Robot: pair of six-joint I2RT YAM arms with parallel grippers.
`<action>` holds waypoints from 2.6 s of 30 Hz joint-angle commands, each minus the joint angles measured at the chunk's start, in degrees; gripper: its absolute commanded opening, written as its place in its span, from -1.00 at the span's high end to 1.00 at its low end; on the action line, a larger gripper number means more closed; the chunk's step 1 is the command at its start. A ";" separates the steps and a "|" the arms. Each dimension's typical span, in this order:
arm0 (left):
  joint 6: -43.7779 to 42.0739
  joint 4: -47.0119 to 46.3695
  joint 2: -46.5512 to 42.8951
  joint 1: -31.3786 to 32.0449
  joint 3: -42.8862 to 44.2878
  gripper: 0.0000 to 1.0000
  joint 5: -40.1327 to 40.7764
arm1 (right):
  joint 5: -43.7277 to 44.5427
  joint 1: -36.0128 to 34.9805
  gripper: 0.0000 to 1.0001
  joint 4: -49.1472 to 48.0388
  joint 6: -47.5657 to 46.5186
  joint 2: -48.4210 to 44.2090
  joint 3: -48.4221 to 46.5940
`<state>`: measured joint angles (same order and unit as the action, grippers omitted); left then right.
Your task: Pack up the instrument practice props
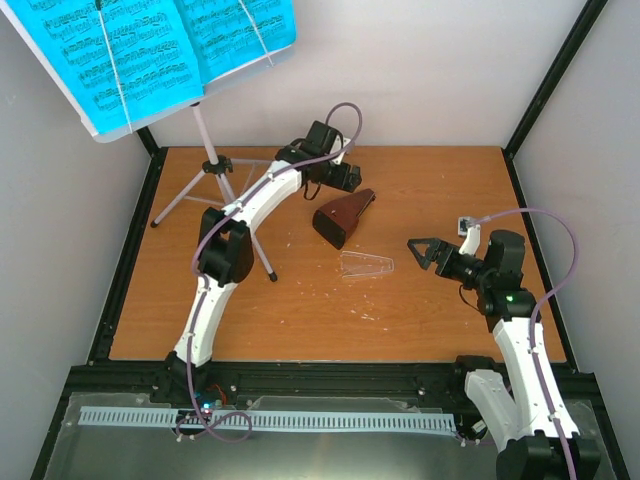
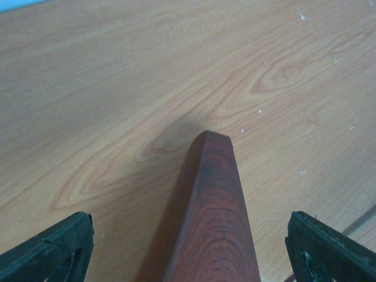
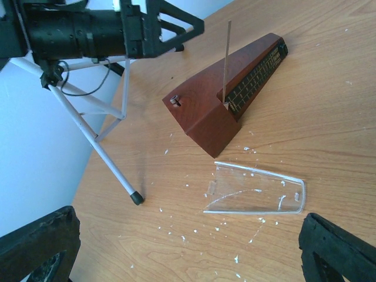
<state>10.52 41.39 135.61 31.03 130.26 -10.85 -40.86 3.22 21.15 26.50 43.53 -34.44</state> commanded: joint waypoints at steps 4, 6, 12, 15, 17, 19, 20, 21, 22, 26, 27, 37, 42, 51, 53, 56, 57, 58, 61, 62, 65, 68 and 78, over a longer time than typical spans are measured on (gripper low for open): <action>-1.12 0.62 3.33 0.26 3.51 -0.76 -3.12 | -0.18 0.12 -1.00 0.54 0.49 -1.15 -0.58; -1.12 0.37 4.24 0.24 3.60 -0.74 -4.18 | -0.23 0.12 -1.00 0.25 0.55 -0.84 -0.34; -0.88 1.54 6.83 0.35 4.03 -0.71 -7.14 | -0.85 0.12 -1.00 -0.38 0.57 0.22 -0.19; -0.92 1.28 7.74 0.56 4.12 -0.70 -8.07 | -1.10 0.12 -1.00 -0.63 0.40 0.50 -0.04; -1.15 0.93 8.10 0.82 4.13 -0.70 -8.62 | -1.09 0.12 -1.00 -0.58 0.26 0.52 0.11; -1.87 0.75 8.41 1.24 4.13 -0.70 -8.98 | -1.07 0.12 -1.00 -0.58 0.22 0.51 0.28; -2.29 0.72 8.58 1.45 4.13 -0.71 -9.11 | -1.07 0.12 -1.00 -0.54 0.29 0.43 0.37; -2.94 0.64 8.72 1.72 4.06 -0.72 -9.34 | -1.06 0.12 -1.00 -0.55 0.22 0.42 0.48; -3.56 0.63 8.93 1.98 4.04 -0.74 -9.44 | -1.02 0.07 -1.00 -0.53 0.34 0.33 0.62; -6.27 1.08 9.56 3.23 3.83 -0.76 -8.78 | -0.80 0.12 -1.00 -0.49 0.40 -0.25 1.31; -6.90 1.37 9.69 3.53 3.78 -0.76 -8.10 | -0.80 0.12 -1.00 -0.45 0.51 -0.33 1.42; -11.15 2.28 6.51 5.67 -2.42 -0.71 -1.58 | -0.58 0.12 -1.00 0.04 1.48 -2.74 2.93; -11.39 -0.94 0.44 6.01 -13.03 -0.59 -0.98 | -0.47 0.12 -1.00 0.42 2.15 -4.45 4.37; -7.49 -7.64 -16.43 6.31 -36.44 -0.50 -0.68 | -0.71 0.10 -1.00 1.17 2.25 -6.00 5.62; -6.31 -8.86 -20.31 6.53 -41.92 -0.54 -0.86 | -0.63 0.12 -1.00 1.18 2.24 -6.33 6.26; -4.97 -9.80 -25.13 7.09 -48.06 -0.67 -0.14 | -1.03 0.07 -1.00 0.71 2.57 -6.53 7.50; -4.69 -9.91 -26.30 7.26 -49.81 -0.73 0.13 | -1.25 0.11 -1.00 0.54 2.76 -6.42 7.84; -4.50 -9.92 -27.29 7.36 -50.71 -0.76 0.14 | -1.57 0.12 -1.00 0.12 2.82 -6.31 8.38; -4.81 -10.34 -28.86 7.38 -52.03 -0.85 0.06 | -2.38 0.12 -1.00 -0.84 3.36 -5.97 9.47; -5.22 -10.36 -28.85 7.38 -51.66 -0.87 0.13 | -2.57 0.12 -1.00 -1.11 3.52 -5.92 9.77; -6.38 -9.67 -27.34 7.38 -48.46 -0.92 -0.16 | -2.72 0.07 -1.00 -1.19 3.51 -5.66 10.37; -7.74 -9.14 -24.82 7.38 -44.71 -0.94 -0.80 | -2.94 0.12 -1.00 -1.72 4.07 -5.54 11.13; -11.62 -5.36 -17.58 7.56 -36.84 -0.95 -2.29 | -3.65 0.03 -1.00 -2.32 5.52 -5.74 12.13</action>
<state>1.83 33.45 116.51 38.00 90.91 -11.99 -43.46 3.22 19.66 31.20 38.13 -22.52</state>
